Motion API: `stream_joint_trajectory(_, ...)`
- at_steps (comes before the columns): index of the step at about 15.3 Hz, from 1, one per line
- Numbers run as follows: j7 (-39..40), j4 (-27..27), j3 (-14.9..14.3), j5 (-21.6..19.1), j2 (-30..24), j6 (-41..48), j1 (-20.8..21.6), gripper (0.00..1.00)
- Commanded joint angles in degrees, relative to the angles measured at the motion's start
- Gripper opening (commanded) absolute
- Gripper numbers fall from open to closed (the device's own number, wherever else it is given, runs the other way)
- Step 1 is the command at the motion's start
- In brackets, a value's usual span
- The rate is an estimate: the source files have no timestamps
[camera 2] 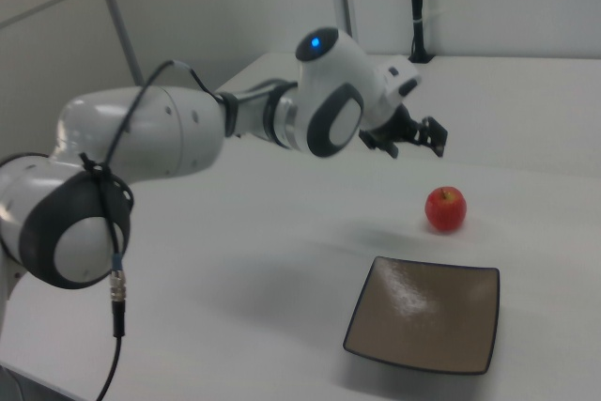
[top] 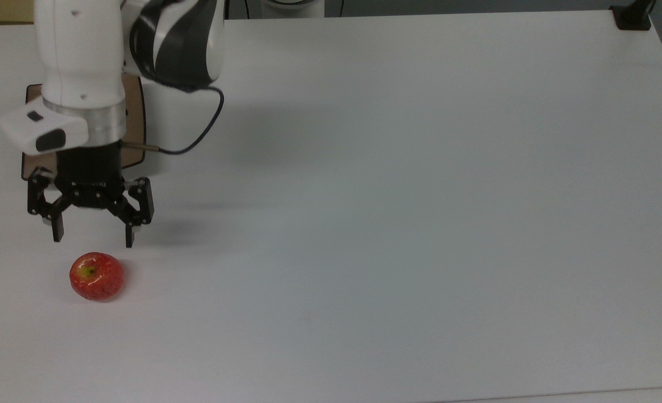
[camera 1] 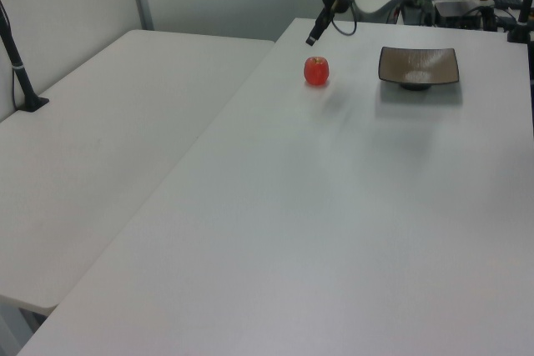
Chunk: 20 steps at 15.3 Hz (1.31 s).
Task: Apples placed on a ceramic plate
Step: 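Move the open gripper down over the red apple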
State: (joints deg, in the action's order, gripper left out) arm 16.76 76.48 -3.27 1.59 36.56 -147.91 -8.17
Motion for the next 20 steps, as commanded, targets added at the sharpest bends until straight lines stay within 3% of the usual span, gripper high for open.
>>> stream_joint_trajectory(1, 0.47, -1.77, -0.42, 2.45, 5.09, -4.83, -0.70, 1.00)
stream_joint_trajectory(12, 0.20, -3.88, -0.33, 6.76, 11.95, -9.68, -2.81, 1.00)
stream_joint_trajectory(13, 0.20, -3.88, -0.33, 6.76, 12.13, -9.68, -2.81, 0.94)
stream_joint_trajectory(14, 0.20, -3.88, -0.25, 6.85, 12.57, -9.68, -2.72, 0.74)
stream_joint_trajectory(17, 0.20, -3.44, -0.07, 6.85, 12.57, -9.59, -2.64, 0.40)
stream_joint_trajectory(20, 0.11, -3.27, 0.02, 6.68, 11.52, -9.42, -2.64, 0.39)
